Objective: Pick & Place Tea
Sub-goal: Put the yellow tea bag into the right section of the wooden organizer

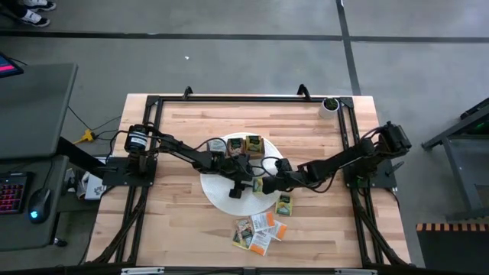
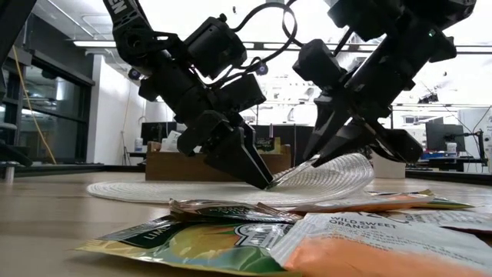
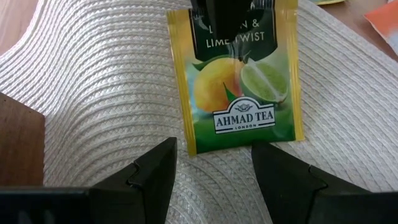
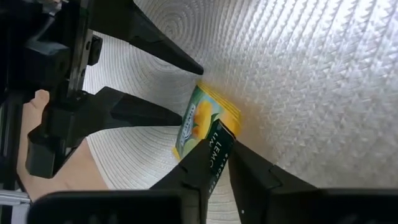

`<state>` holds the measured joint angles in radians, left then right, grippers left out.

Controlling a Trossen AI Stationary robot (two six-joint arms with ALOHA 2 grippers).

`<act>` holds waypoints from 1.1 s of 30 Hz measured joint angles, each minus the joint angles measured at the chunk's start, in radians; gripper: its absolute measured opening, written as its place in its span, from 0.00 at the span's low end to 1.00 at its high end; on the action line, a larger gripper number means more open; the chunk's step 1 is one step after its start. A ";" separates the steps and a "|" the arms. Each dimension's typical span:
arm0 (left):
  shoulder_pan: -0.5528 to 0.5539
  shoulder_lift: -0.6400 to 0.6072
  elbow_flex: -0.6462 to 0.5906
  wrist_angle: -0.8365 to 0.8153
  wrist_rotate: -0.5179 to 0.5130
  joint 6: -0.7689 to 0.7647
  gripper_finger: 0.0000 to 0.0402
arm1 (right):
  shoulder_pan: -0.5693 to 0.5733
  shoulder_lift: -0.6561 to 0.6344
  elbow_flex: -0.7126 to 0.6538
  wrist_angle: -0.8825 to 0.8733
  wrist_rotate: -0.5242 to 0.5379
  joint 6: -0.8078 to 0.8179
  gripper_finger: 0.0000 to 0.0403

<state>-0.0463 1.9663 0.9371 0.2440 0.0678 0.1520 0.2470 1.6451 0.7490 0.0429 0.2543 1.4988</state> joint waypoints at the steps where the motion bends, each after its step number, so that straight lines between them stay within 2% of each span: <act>1: 0.000 0.000 0.000 0.000 0.000 0.000 0.51 | 0.000 0.000 0.000 0.000 0.000 0.000 0.12; 6: 0.000 0.000 0.000 0.000 0.000 0.000 0.51 | 0.000 0.000 0.000 0.000 -0.001 -0.025 0.01; 14: 0.000 0.000 0.000 0.000 -0.022 -0.001 0.51 | 0.000 -0.003 0.000 0.025 -0.026 -0.079 0.00; 20: 0.000 -0.002 0.023 -0.038 -0.026 -0.011 0.51 | 0.000 -0.056 0.000 0.005 -0.005 -0.119 0.00; 24: 0.000 -0.001 0.107 -0.160 -0.002 -0.020 0.51 | 0.000 -0.113 0.000 -0.061 0.000 -0.159 0.00; 30: 0.001 0.007 0.294 -0.438 0.036 -0.021 0.51 | 0.000 -0.231 0.000 -0.183 0.028 -0.224 0.00; 33: 0.002 0.005 0.379 -0.504 0.042 -0.014 0.51 | 0.000 -0.306 0.000 -0.267 0.043 -0.254 0.00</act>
<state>-0.0448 1.9709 1.3163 -0.2603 0.1097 0.1382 0.2466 1.3389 0.7486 -0.2245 0.2969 1.2445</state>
